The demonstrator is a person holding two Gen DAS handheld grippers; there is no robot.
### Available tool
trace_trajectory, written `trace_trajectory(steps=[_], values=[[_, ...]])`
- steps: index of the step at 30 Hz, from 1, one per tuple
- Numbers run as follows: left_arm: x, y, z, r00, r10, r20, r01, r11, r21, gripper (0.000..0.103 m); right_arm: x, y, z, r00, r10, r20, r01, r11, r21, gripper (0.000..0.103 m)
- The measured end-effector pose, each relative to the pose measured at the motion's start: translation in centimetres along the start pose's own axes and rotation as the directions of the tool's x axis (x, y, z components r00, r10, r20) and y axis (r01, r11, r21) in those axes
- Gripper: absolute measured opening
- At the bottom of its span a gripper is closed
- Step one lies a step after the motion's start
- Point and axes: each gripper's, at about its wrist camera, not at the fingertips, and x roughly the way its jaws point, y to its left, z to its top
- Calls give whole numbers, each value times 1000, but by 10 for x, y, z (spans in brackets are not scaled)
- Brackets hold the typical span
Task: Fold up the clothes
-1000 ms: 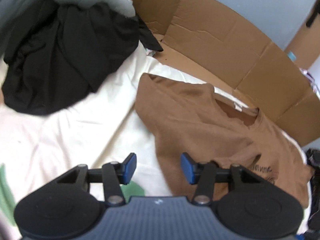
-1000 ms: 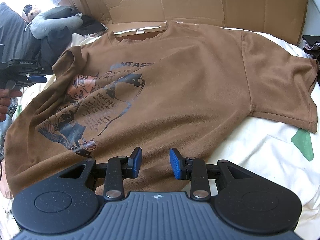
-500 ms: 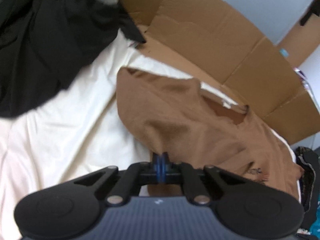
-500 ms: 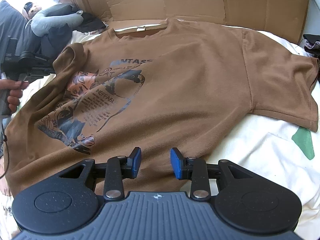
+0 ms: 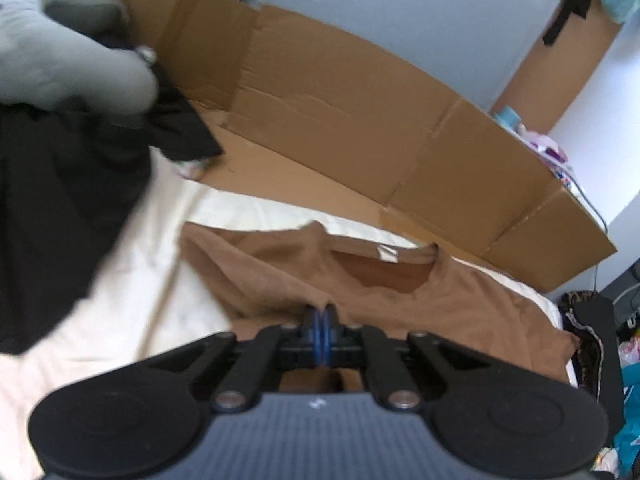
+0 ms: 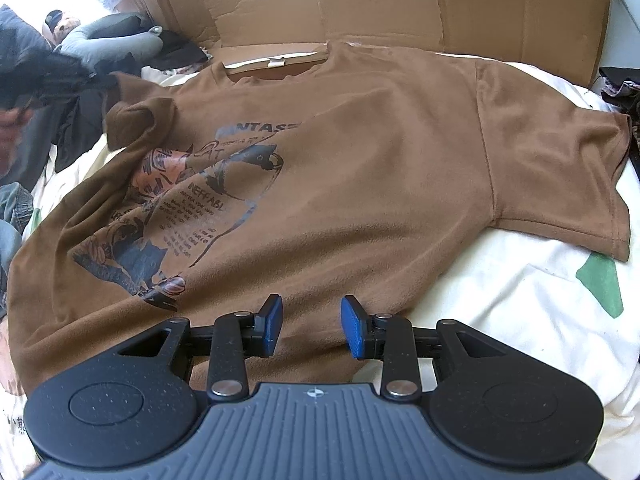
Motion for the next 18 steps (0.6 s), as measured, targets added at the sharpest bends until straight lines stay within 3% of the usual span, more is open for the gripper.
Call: trace_trajectory(steps=[5, 9, 12, 14, 18], values=[[48, -16, -10, 998, 19, -54, -18, 1000, 23, 5, 1, -1, -1, 1000, -1, -3, 1, 1000, 0, 39], [70, -22, -21, 995, 53, -86, -48, 997, 65, 23, 2, -1, -2, 1000, -2, -6, 2, 1000, -4, 39], [65, -23, -25, 994, 62, -87, -55, 995, 81, 25, 2, -2, -2, 1000, 0, -7, 0, 1000, -3, 39], [52, -26, -23, 995, 63, -71, -56, 993, 99, 34, 2, -2, -2, 1000, 2, -6, -2, 1000, -3, 39], [26, -31, -15, 997, 71, -28, -67, 988, 136, 37, 2, -2, -3, 1000, 2, -6, -2, 1000, -3, 39]])
